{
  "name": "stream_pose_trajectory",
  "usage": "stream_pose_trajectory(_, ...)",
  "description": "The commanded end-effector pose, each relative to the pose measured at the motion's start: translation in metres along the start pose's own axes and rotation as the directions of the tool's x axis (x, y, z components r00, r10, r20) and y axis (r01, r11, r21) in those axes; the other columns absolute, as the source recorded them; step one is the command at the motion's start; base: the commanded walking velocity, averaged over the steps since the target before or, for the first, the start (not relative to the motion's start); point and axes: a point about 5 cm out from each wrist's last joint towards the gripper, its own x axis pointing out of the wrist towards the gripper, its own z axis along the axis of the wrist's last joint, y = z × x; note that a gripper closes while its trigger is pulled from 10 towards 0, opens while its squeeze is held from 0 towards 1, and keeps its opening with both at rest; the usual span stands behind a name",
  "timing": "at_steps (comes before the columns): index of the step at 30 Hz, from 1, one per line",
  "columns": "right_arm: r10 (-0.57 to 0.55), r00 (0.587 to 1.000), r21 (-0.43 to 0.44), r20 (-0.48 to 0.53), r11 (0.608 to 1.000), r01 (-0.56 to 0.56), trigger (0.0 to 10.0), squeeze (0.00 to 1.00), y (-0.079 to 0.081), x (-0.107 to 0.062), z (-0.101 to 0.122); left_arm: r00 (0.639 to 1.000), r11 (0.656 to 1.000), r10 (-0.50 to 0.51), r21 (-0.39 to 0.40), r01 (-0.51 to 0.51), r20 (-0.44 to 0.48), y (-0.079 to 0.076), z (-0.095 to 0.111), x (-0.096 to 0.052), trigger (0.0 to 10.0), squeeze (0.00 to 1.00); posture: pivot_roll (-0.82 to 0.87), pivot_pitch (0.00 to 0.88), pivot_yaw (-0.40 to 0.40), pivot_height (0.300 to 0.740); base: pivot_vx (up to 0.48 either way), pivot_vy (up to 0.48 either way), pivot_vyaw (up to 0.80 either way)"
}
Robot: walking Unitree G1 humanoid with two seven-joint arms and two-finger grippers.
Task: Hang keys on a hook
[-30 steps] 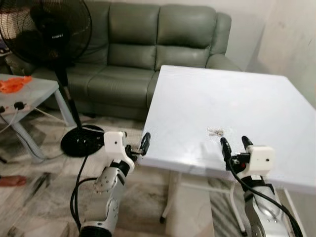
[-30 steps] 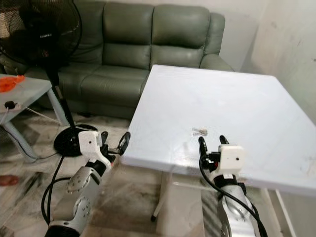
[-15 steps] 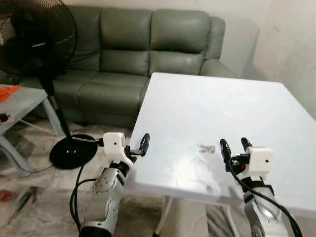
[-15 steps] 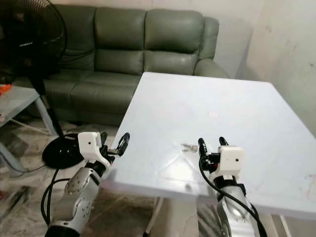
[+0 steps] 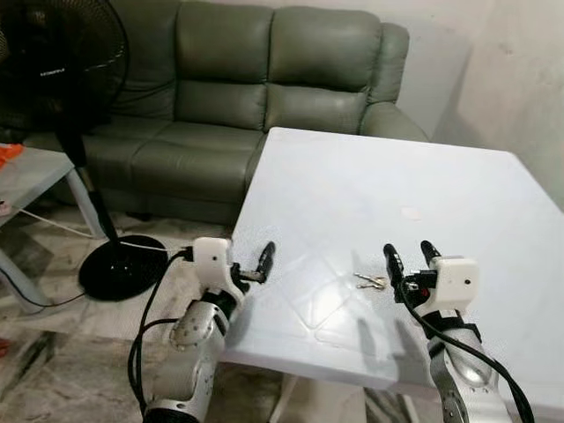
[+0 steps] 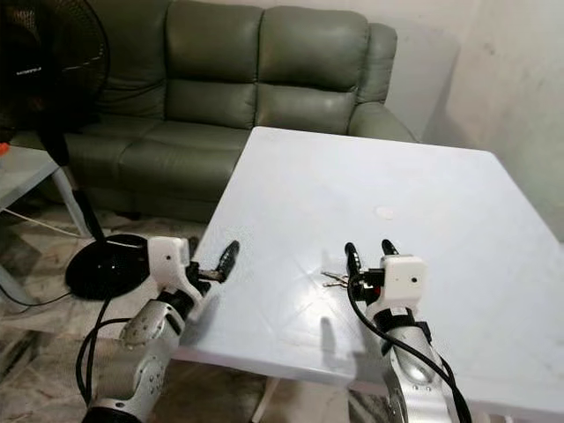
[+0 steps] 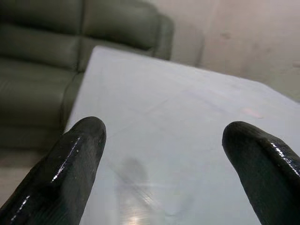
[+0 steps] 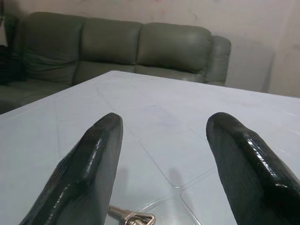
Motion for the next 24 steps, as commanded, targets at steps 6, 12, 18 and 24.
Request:
stream_pose_trajectory(6,0.102,0.995,-0.079,-0.003,0.992,-0.102,10.0,0.00,0.000,0.009,0.009,0.995,0.994,-0.104,0.037,0.104,-0.009,-0.024,-0.001,-0.005,10.0,0.00,0.00,0.036,-0.051,0.740,0.000,0.000,0.00)
stream_pose_trajectory(12,0.181,0.981,-0.174,-0.075,0.966,-0.192,10.0,0.00,-0.005,0.020,0.009,0.993,0.992,-0.118,0.031,0.119,-0.019,-0.031,-0.002,-0.010,10.0,0.00,0.00,0.064,-0.058,0.740,0.000,0.000,0.00)
stream_pose_trajectory(18,0.189,0.968,-0.198,-0.164,0.955,-0.220,10.0,0.00,-0.011,0.033,0.002,0.993,0.993,-0.115,0.022,0.115,-0.026,-0.034,-0.002,-0.016,10.0,0.00,0.01,0.082,-0.067,0.740,0.000,0.000,0.00)
stream_pose_trajectory(24,0.190,0.959,-0.146,-0.210,0.964,-0.222,10.0,0.00,-0.013,0.043,-0.004,0.993,0.993,-0.115,0.013,0.116,-0.033,-0.038,-0.002,-0.022,10.0,0.00,0.02,0.100,-0.072,0.740,0.000,0.000,0.00)
